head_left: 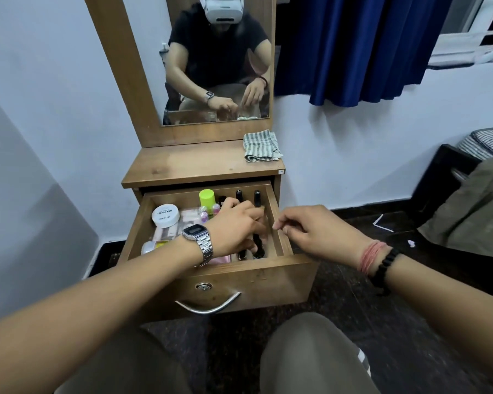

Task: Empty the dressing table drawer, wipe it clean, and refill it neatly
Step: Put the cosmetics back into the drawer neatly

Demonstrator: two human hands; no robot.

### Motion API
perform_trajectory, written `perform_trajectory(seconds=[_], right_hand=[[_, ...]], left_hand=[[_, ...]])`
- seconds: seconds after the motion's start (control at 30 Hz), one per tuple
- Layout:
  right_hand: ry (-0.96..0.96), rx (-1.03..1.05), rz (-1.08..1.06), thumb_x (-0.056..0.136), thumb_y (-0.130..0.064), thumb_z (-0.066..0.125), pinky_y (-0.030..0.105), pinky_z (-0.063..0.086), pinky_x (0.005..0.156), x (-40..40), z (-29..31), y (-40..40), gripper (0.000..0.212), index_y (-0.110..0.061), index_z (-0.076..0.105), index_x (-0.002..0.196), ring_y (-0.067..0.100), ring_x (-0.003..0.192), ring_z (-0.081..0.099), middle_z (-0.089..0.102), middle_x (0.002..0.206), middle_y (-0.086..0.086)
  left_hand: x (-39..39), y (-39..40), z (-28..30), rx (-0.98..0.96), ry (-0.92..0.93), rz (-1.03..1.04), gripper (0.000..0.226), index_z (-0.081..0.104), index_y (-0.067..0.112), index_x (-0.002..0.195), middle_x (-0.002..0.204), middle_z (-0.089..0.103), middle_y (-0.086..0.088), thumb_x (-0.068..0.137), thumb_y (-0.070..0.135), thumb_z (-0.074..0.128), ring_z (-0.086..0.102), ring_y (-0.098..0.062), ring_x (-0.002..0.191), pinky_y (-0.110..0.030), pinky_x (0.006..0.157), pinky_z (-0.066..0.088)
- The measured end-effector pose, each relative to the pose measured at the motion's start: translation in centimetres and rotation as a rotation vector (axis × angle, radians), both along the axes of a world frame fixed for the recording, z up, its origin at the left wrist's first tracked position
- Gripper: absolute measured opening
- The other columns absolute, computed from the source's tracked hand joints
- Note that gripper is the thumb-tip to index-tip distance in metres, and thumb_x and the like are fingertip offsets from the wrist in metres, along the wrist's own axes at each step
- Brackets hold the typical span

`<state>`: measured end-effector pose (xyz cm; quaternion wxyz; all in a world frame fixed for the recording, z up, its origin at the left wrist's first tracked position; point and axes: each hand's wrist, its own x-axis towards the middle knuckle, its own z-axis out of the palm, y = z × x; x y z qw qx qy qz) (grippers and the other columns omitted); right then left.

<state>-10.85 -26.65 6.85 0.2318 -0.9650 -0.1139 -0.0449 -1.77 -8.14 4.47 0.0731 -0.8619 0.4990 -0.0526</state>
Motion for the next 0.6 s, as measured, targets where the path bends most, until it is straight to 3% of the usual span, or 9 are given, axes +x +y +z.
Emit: perform_trajectory(seconds=[0.17, 0.33, 0.43, 0.6], right_hand=[[0.044, -0.062, 0.050, 0.092, -0.021, 0.052, 0.017, 0.035, 0.062, -0.9, -0.4, 0.0, 0.018, -0.026, 0.068, 0.099, -0.006, 0.063, 0.046, 0.051, 0.066, -0.020], [0.035, -0.134, 0.126, 0.091, -0.022, 0.052, 0.025, 0.043, 0.076, -1.7, -0.7, 0.3, 0.021, -0.030, 0.063, 0.107, 0.001, 0.083, 0.051, 0.060, 0.094, -0.019], [-0.023, -0.246, 0.175, 0.091, -0.023, 0.050, 0.030, 0.042, 0.089, -2.2, -1.2, 0.8, 0.027, -0.034, 0.056, 0.115, 0.006, 0.104, 0.053, 0.060, 0.113, -0.016], [-0.050, -0.283, 0.261, 0.091, -0.033, 0.049, 0.032, 0.040, 0.090, -2.8, -1.3, 1.8, 0.025, -0.038, 0.052, 0.116, 0.006, 0.108, 0.051, 0.059, 0.114, -0.018]], left_hand=[[0.2, -0.2, -0.6, 0.002, 0.004, -0.048, 0.026, 0.064, 0.037, 0.109, 0.103, 0.050, 0.013, 0.084, 0.033, 0.062, 0.039, -0.012, 0.102, -0.030, 0.074, 0.013], [0.2, -0.4, -0.7, 0.031, -0.010, -0.035, 0.023, 0.063, 0.035, 0.108, 0.105, 0.052, 0.012, 0.086, 0.030, 0.060, 0.041, -0.012, 0.102, -0.030, 0.073, 0.011], [0.1, 0.2, 0.1, 0.049, 0.008, -0.013, 0.030, 0.057, 0.037, 0.118, 0.115, 0.052, 0.013, 0.088, 0.035, 0.057, 0.042, -0.012, 0.107, -0.031, 0.080, 0.019], [-1.0, 5.3, 3.2, -0.229, 0.317, 0.012, 0.036, 0.059, 0.034, 0.122, 0.116, 0.059, 0.012, 0.090, 0.049, 0.055, 0.052, -0.006, 0.109, -0.035, 0.092, 0.041]])
